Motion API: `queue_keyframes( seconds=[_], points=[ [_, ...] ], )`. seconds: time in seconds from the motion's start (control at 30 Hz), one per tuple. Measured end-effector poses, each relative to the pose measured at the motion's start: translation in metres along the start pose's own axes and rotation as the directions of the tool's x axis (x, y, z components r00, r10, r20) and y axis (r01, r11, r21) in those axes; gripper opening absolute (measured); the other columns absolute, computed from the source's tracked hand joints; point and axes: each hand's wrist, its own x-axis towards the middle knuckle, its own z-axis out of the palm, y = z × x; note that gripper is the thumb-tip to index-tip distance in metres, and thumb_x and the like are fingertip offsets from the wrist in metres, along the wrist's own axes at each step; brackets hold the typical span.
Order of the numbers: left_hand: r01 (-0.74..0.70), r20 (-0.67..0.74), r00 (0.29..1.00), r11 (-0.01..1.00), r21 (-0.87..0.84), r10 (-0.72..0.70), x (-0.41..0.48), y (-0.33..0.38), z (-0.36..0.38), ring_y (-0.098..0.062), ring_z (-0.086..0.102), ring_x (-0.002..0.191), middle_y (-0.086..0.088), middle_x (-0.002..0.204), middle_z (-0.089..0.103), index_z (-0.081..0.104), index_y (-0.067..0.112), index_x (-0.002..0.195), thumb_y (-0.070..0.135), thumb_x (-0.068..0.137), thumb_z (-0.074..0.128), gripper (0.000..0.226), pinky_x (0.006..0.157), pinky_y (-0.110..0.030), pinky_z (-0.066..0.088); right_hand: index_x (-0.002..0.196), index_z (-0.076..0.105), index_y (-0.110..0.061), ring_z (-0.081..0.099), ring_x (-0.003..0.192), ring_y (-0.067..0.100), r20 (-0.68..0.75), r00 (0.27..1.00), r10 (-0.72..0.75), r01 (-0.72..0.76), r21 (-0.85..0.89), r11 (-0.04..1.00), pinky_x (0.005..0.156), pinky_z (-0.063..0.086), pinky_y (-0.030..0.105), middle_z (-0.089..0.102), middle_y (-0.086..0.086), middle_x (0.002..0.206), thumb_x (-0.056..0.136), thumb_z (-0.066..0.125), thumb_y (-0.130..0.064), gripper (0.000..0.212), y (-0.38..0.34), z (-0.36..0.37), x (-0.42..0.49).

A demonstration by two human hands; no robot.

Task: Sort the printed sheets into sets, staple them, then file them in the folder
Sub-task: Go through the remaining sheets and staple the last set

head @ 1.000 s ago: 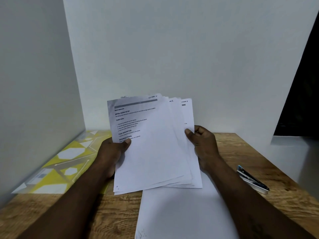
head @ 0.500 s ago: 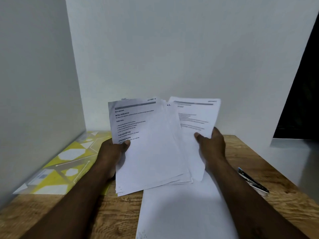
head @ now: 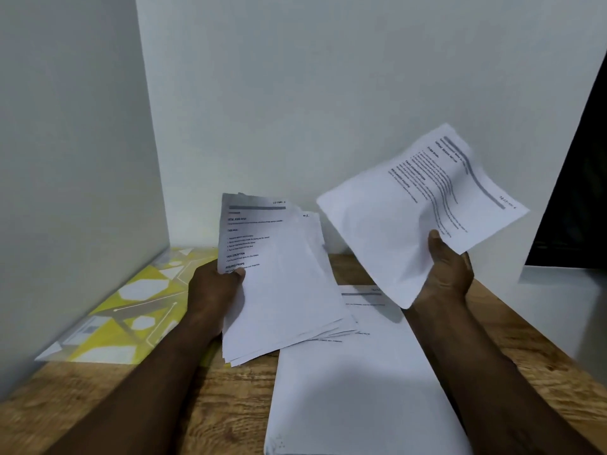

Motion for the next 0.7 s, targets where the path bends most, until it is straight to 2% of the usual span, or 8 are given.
queue_keyframes(
  seconds=[0.07, 0.1, 0.2, 0.37, 0.47, 0.57, 0.63, 0.7],
  points=[
    [0.021, 0.006, 1.000, 0.999, -0.039, -0.021, -0.001, 0.001, 0.000, -0.028, 0.070, 0.098, -0.004, 0.107, 0.076, 0.076, 0.018, 0.112, 0.012, 0.095, 0.073, 0.019, 0.085, -0.036, 0.052, 0.129, 0.075, -0.018, 0.067, 0.125, 0.040, 0.100, 0.985, 0.142, -0.138, -0.043, 0.990, 0.107, 0.052, 0.060, 0.073, 0.010, 0.133, 0.063, 0.100, -0.030, 0.072, 0.001, -0.001, 0.001],
    [0.043, 0.029, 0.999, 0.996, -0.080, -0.040, -0.002, 0.001, 0.001, -0.028, 0.071, 0.098, -0.003, 0.107, 0.077, 0.075, 0.018, 0.110, 0.010, 0.095, 0.073, 0.017, 0.087, -0.037, 0.054, 0.127, 0.075, -0.017, 0.068, 0.123, 0.038, 0.139, 0.976, 0.170, -0.156, -0.108, 0.982, 0.105, 0.054, 0.055, 0.073, 0.011, 0.131, 0.069, 0.098, -0.027, 0.062, 0.001, 0.001, -0.003],
    [0.129, 0.170, 0.981, 0.962, -0.240, -0.089, -0.007, 0.005, 0.004, -0.028, 0.076, 0.098, -0.004, 0.106, 0.081, 0.076, 0.013, 0.110, 0.001, 0.095, 0.072, 0.019, 0.088, -0.040, 0.058, 0.107, 0.077, -0.013, 0.073, 0.110, 0.035, 0.218, 0.967, 0.131, -0.036, -0.393, 0.919, 0.097, 0.059, 0.046, 0.079, 0.010, 0.115, 0.087, 0.083, -0.006, 0.023, 0.010, 0.009, -0.022],
    [0.118, 0.324, 0.946, 0.950, -0.288, -0.020, -0.019, 0.012, 0.005, -0.031, 0.078, 0.099, -0.010, 0.108, 0.080, 0.074, 0.004, 0.116, 0.001, 0.096, 0.069, 0.021, 0.083, -0.040, 0.059, 0.098, 0.080, -0.026, 0.079, 0.092, 0.020, 0.327, 0.920, 0.215, 0.112, -0.746, 0.656, 0.090, 0.064, 0.049, 0.082, -0.008, 0.094, 0.082, 0.089, -0.023, 0.018, 0.031, 0.010, -0.040],
    [0.119, 0.362, 0.932, 0.949, -0.294, -0.005, -0.023, 0.014, 0.006, -0.035, 0.077, 0.101, -0.014, 0.111, 0.079, 0.073, 0.002, 0.119, 0.001, 0.097, 0.066, 0.023, 0.086, -0.044, 0.059, 0.093, 0.081, -0.027, 0.079, 0.086, 0.022, 0.283, 0.937, 0.203, 0.102, -0.782, 0.615, 0.086, 0.065, 0.051, 0.081, -0.007, 0.089, 0.075, 0.091, -0.028, 0.021, 0.034, 0.010, -0.040],
    [0.128, 0.372, 0.928, 0.956, -0.265, -0.022, -0.024, 0.017, 0.007, -0.042, 0.075, 0.100, -0.019, 0.109, 0.078, 0.074, 0.000, 0.111, -0.007, 0.093, 0.060, 0.024, 0.090, -0.052, 0.060, 0.107, 0.081, -0.015, 0.079, 0.097, 0.029, 0.322, 0.885, 0.338, -0.035, -0.676, 0.736, 0.093, 0.062, 0.049, 0.082, 0.003, 0.102, 0.079, 0.091, -0.013, 0.030, 0.027, 0.012, -0.042],
    [0.111, 0.373, 0.927, 0.974, -0.195, -0.031, -0.027, 0.021, 0.005, -0.034, 0.075, 0.080, -0.015, 0.095, 0.080, 0.074, -0.001, 0.096, -0.008, 0.091, 0.061, 0.015, 0.076, -0.045, 0.062, 0.112, 0.079, -0.008, 0.080, 0.095, 0.028, 0.411, 0.796, 0.444, -0.076, -0.661, 0.747, 0.085, 0.063, 0.039, 0.082, 0.008, 0.104, 0.081, 0.088, -0.007, 0.032, 0.022, 0.011, -0.048],
    [0.082, 0.344, 0.938, 0.986, -0.146, -0.027, -0.033, 0.025, 0.004, -0.020, 0.067, 0.058, -0.008, 0.076, 0.076, 0.069, 0.000, 0.085, -0.010, 0.093, 0.059, 0.016, 0.055, -0.030, 0.056, 0.110, 0.080, -0.009, 0.080, 0.082, 0.022, 0.467, 0.754, 0.463, 0.017, -0.718, 0.696, 0.072, 0.063, 0.032, 0.082, 0.005, 0.095, 0.081, 0.089, -0.008, 0.030, 0.022, 0.010, -0.052]
  ],
)
